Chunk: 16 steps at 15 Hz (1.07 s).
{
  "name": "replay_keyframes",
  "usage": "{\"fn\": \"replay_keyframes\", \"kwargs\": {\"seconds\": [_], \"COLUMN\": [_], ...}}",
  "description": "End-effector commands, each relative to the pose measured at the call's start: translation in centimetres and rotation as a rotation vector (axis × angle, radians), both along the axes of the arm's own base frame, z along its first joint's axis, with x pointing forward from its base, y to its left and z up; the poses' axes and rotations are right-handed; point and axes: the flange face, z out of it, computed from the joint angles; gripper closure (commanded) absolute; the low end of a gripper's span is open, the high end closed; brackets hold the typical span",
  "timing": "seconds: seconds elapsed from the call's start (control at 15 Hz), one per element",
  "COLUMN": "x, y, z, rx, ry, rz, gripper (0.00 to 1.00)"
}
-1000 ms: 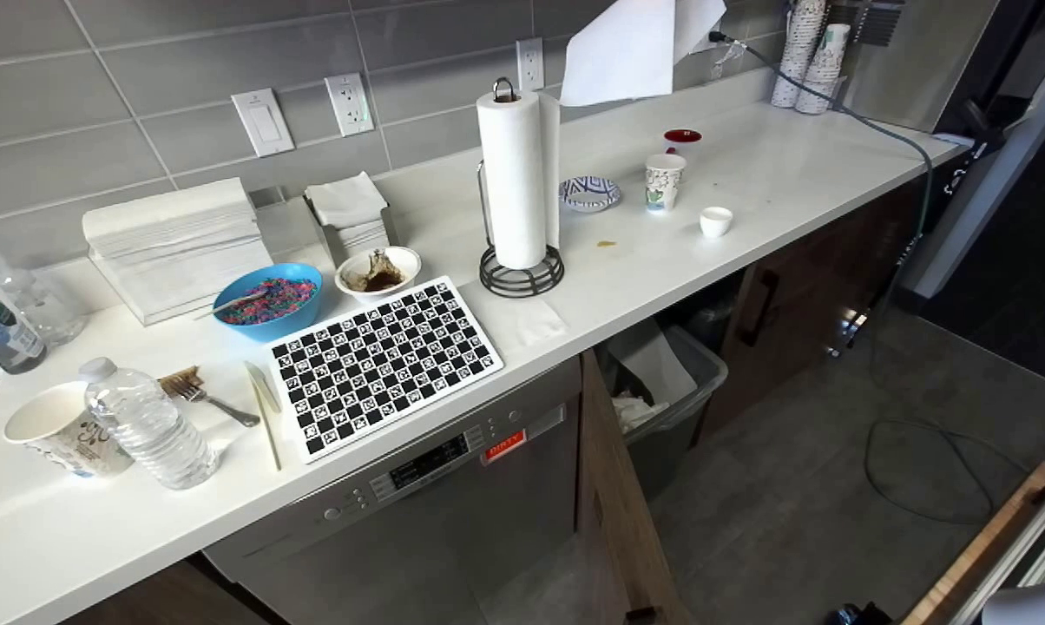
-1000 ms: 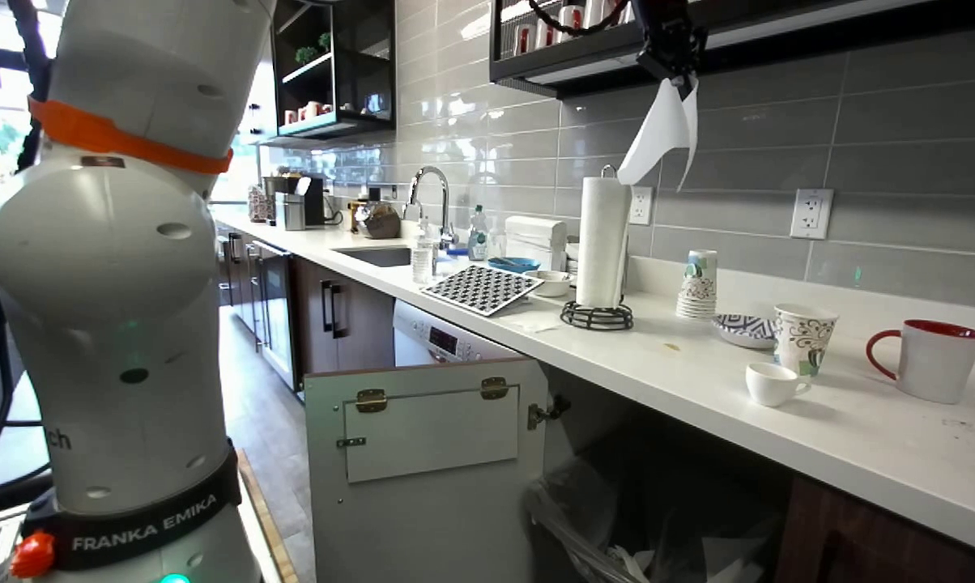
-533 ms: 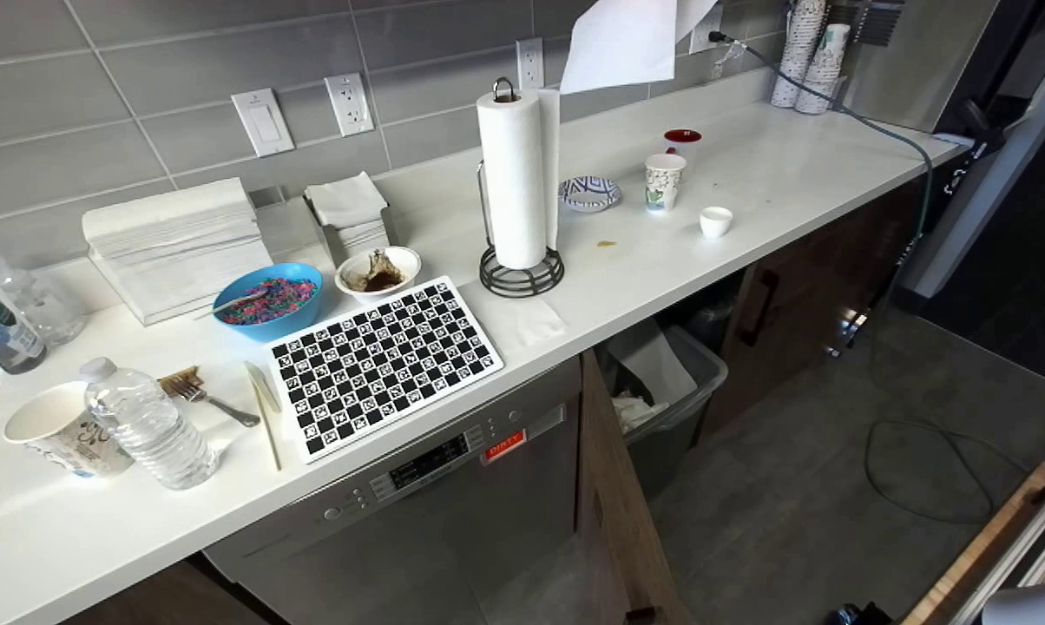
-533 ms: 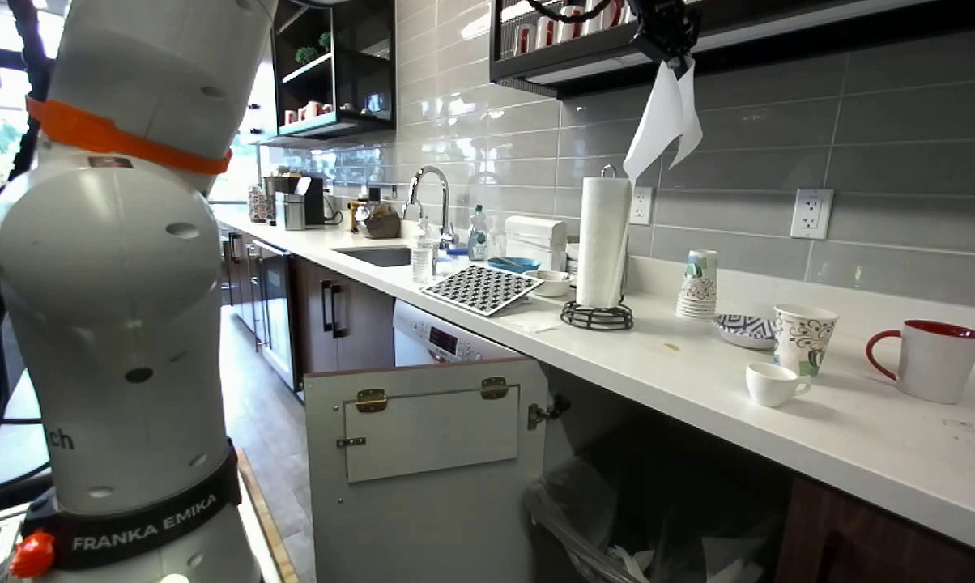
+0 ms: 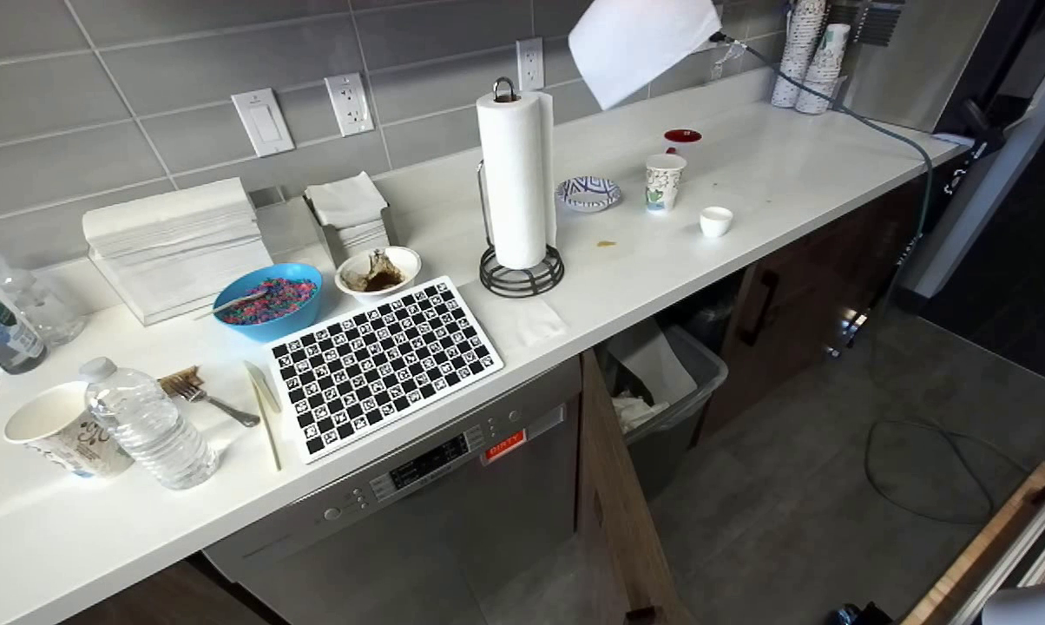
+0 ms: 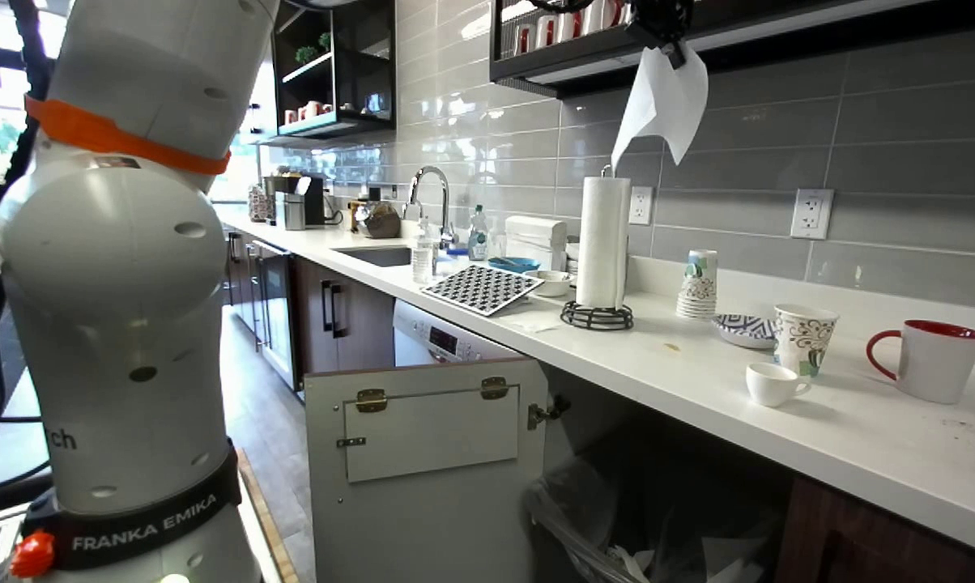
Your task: Get a piece of paper towel from the roll of paper towel and put it on the table
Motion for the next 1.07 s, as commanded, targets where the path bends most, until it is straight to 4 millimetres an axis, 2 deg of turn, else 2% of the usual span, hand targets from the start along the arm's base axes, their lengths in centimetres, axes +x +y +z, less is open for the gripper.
{"fn": "replay_keyframes", "kwargs": {"seconds": [0.0, 0.4, 1.0], "x": [-0.5, -1.6, -4.6], "y": [0.7, 1.4, 2.3], "z": [1.1, 3.1, 3.3], "rx": [-0.035, -0.03, 0.133], "ry": [0.005, -0.032, -0.005], "rz": [-0.001, 0.023, 0.092], "gripper": [1.0, 1.0, 1.0]}}
